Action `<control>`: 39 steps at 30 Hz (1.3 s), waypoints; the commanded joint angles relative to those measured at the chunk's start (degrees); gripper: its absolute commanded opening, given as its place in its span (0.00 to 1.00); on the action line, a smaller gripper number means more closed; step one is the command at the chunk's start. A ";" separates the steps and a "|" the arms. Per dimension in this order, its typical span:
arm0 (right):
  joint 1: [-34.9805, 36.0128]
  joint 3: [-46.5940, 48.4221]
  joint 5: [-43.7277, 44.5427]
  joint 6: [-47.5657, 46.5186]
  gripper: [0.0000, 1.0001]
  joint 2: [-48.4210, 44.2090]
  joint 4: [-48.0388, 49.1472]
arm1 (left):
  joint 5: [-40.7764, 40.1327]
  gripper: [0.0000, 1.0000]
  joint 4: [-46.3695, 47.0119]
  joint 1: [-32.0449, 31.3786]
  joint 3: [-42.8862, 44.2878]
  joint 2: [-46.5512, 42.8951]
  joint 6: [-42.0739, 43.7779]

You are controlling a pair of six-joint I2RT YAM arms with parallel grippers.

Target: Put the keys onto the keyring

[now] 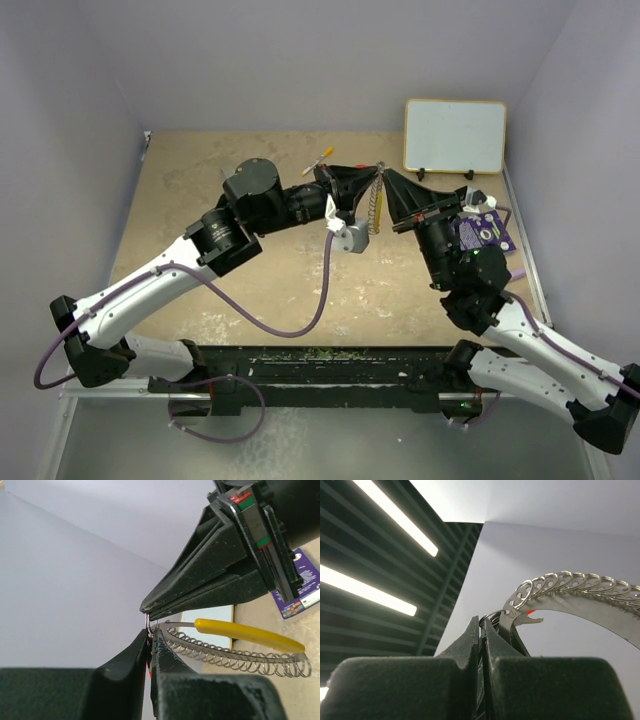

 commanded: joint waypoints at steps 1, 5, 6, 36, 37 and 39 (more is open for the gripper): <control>0.14 -0.62 0.77 4.39 0.00 0.71 11.12 | -4.41 0.08 11.52 0.29 -2.23 -1.59 2.33; 0.11 -1.53 1.68 4.33 0.00 1.60 15.75 | -3.39 0.11 13.29 0.20 -2.74 -1.34 1.90; 0.15 -1.62 1.70 4.02 0.00 1.95 16.76 | -3.37 0.11 13.98 0.21 -2.89 -1.26 1.79; 0.09 2.30 4.37 -4.97 0.31 0.19 9.49 | 7.09 0.03 11.20 0.18 -1.69 -3.25 -4.94; 0.09 2.55 4.03 -5.04 0.33 0.42 9.22 | 7.31 0.03 10.59 0.16 -1.55 -3.38 -4.74; 0.09 3.44 3.12 -5.15 0.36 1.13 8.45 | 7.80 0.03 9.36 0.17 -1.18 -3.43 -4.27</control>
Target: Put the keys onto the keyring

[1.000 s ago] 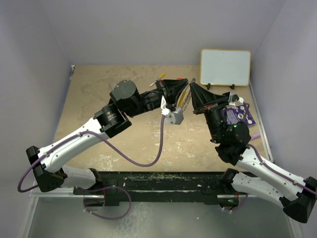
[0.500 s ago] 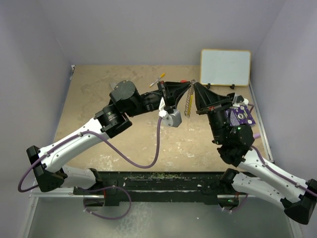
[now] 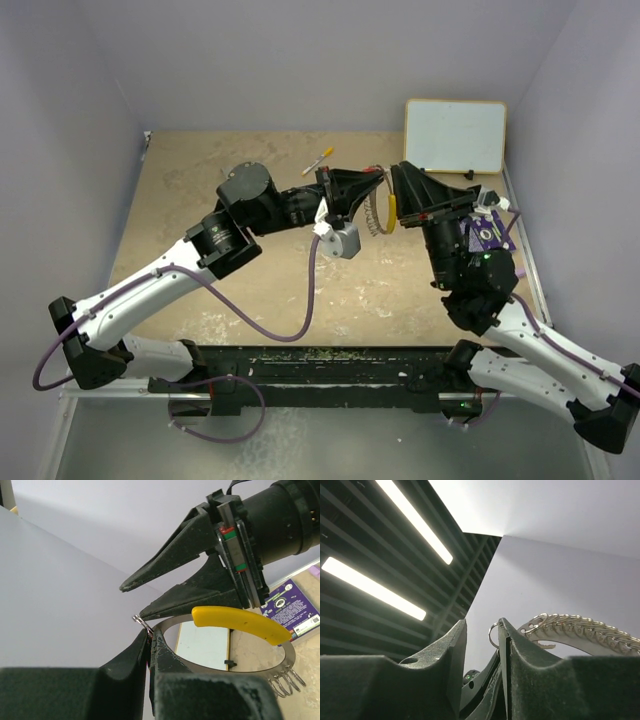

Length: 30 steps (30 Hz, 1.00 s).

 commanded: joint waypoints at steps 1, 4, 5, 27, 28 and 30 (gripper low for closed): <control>-0.07 4.15 -0.68 -1.12 0.37 1.03 0.13 | 2.44 0.03 -0.80 0.17 3.08 -2.26 0.22; -0.03 5.73 -2.65 -1.42 0.37 1.81 -1.78 | 2.57 0.03 -2.06 0.16 3.68 -2.13 1.10; -0.06 6.05 -3.10 -1.47 0.38 1.97 -2.18 | 2.46 0.03 -2.42 0.20 3.74 -2.13 1.35; -0.08 12.18 -6.16 -6.66 0.38 -2.90 -20.59 | 4.41 0.03 -11.63 1.20 9.56 -1.68 5.20; -0.08 12.61 -6.29 -6.80 0.38 -2.81 -21.44 | 4.55 0.03 -12.10 1.21 9.93 -1.56 5.25; -0.06 12.99 -6.33 -7.04 0.38 -2.73 -21.82 | 4.99 0.03 -12.89 1.13 10.34 -1.37 5.40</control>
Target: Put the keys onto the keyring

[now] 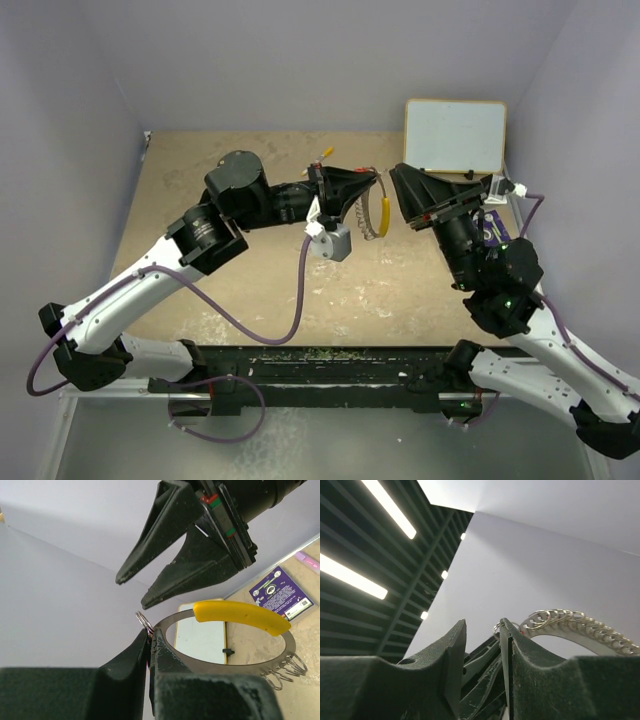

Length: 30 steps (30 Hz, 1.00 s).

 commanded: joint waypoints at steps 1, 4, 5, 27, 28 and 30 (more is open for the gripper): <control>0.04 3.26 -1.45 -1.75 0.38 0.39 -1.05 | 2.53 0.03 -0.46 0.32 3.77 -0.74 1.40; 0.03 4.06 -2.06 -1.74 0.38 0.63 -2.59 | 2.54 0.03 -1.48 0.34 4.11 -0.48 1.79; 0.04 4.25 -2.23 -1.73 0.38 0.73 -3.10 | 2.53 0.03 -1.66 0.35 4.23 -0.49 1.78; 0.03 8.91 -4.77 -2.30 0.37 0.34 -12.19 | 3.80 0.03 -6.44 0.85 7.05 1.25 2.23; 0.03 8.92 -4.99 -2.24 0.38 0.53 -12.20 | 3.71 0.03 -6.43 0.82 7.07 1.29 2.30; 0.03 8.77 -5.20 -2.02 0.37 0.77 -12.12 | 3.54 0.03 -6.60 0.85 7.07 1.26 2.39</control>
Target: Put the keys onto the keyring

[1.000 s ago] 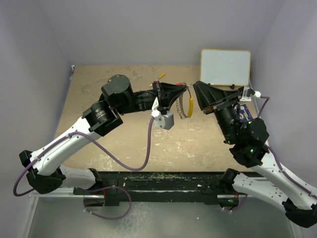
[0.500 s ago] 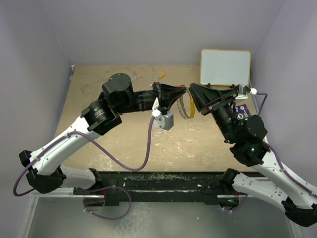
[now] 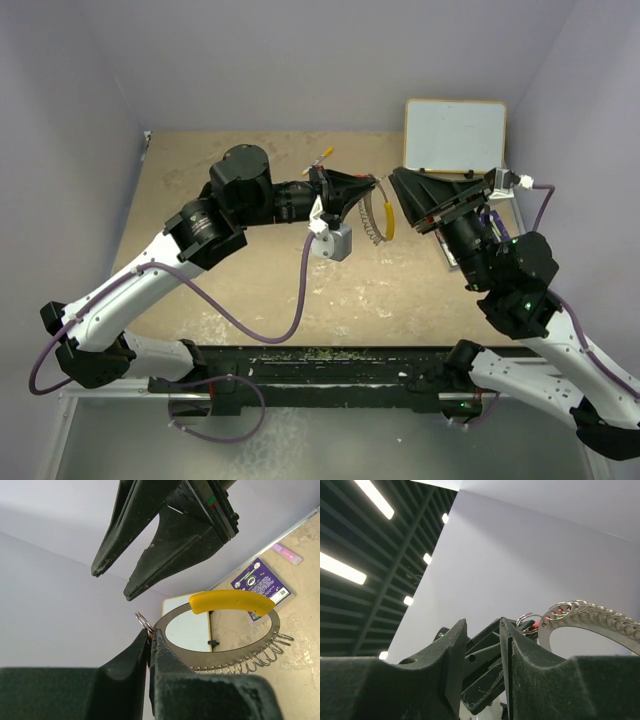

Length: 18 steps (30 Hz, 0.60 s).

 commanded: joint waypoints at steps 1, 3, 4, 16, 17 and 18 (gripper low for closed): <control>0.05 1.99 -1.35 -0.78 0.37 0.60 0.33 | 1.35 0.03 1.41 0.43 3.09 -0.16 1.80; 0.05 1.93 -1.15 -0.92 0.37 0.46 0.13 | 1.26 0.03 1.21 0.48 3.18 -0.19 1.95; 0.03 2.00 -1.05 -0.93 0.37 0.44 -0.09 | 1.26 0.03 1.18 0.57 3.25 -0.15 1.98; 0.08 1.93 -1.50 0.26 0.37 1.08 -2.03 | 1.25 0.03 1.54 0.74 3.77 -0.02 1.26; 0.06 1.85 -1.47 0.35 0.37 1.14 -1.99 | 1.38 0.03 1.54 0.77 3.87 -0.03 1.13; 0.03 1.84 -1.47 0.44 0.37 1.25 -1.88 | 1.49 0.03 1.48 0.78 3.88 0.05 1.11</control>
